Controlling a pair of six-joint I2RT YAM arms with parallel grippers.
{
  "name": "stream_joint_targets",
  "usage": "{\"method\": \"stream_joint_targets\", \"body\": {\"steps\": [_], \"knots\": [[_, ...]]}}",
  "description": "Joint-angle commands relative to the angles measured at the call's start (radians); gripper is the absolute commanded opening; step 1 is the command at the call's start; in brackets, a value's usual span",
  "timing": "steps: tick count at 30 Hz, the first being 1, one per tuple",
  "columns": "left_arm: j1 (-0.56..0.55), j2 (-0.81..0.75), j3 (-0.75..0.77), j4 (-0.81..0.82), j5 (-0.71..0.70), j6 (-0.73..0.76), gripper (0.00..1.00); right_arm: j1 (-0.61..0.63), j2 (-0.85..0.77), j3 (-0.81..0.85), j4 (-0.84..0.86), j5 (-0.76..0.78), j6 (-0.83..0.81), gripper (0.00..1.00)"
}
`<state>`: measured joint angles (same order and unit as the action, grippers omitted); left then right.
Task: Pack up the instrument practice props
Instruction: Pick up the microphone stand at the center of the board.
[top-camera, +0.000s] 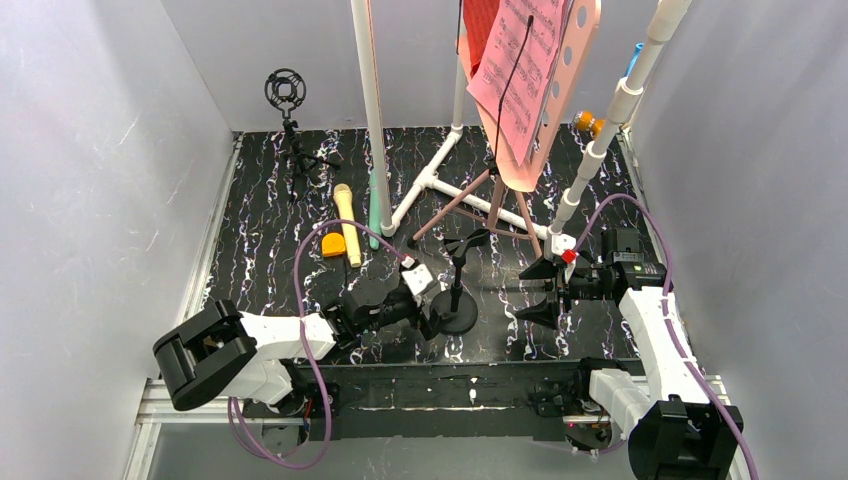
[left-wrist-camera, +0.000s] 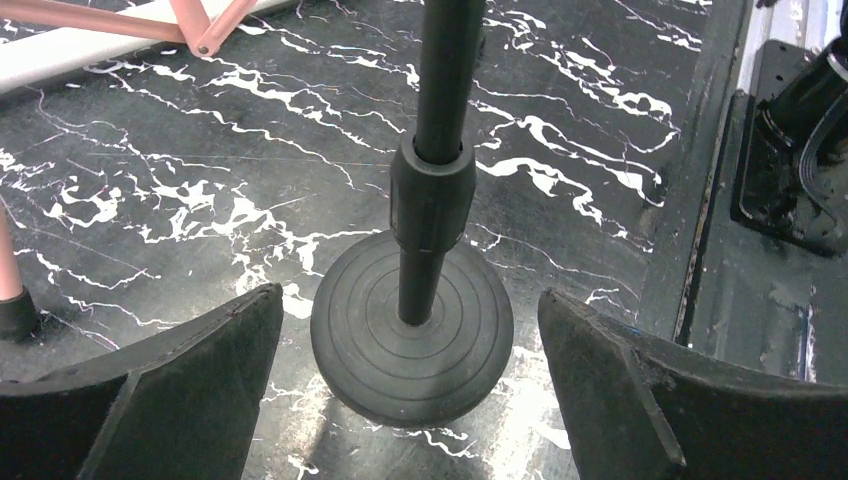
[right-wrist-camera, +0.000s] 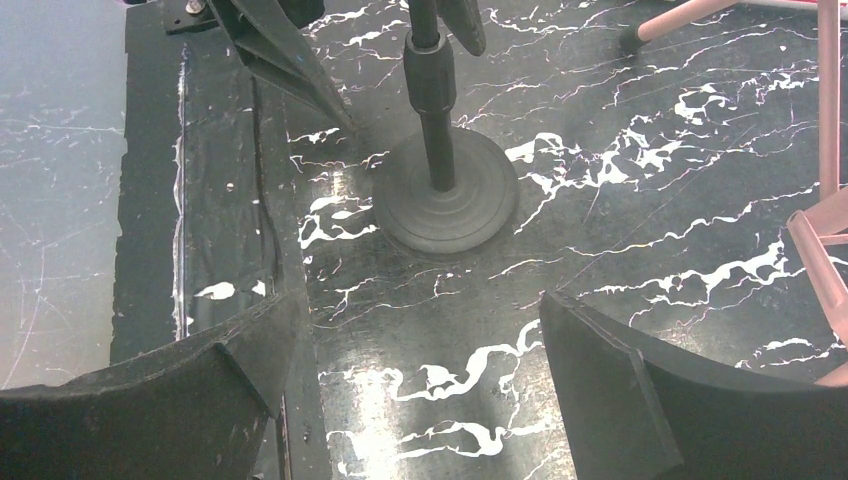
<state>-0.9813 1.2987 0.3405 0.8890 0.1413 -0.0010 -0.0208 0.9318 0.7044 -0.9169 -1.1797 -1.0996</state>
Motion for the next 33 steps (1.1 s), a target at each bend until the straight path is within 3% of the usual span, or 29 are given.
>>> {"method": "stream_joint_targets", "body": {"steps": [1,9,15,23,33], "knots": [[-0.009,0.003,0.014,0.076,-0.098,-0.063,0.98,-0.008,0.000,-0.008,-0.010,-0.032,-0.022,0.98],[-0.009,0.019,-0.022,0.124,-0.188,-0.180,0.98,-0.010,0.001,-0.009,-0.011,-0.034,-0.023,0.98],[-0.010,0.003,-0.048,0.152,-0.027,-0.110,0.98,-0.011,-0.001,-0.010,-0.010,-0.035,-0.025,0.98],[-0.020,-0.015,-0.064,0.152,-0.103,-0.005,0.98,-0.011,-0.002,-0.014,-0.014,-0.039,-0.031,0.98],[-0.020,0.017,-0.011,0.164,-0.048,0.030,1.00,-0.011,-0.002,-0.014,-0.019,-0.041,-0.040,1.00]]}}
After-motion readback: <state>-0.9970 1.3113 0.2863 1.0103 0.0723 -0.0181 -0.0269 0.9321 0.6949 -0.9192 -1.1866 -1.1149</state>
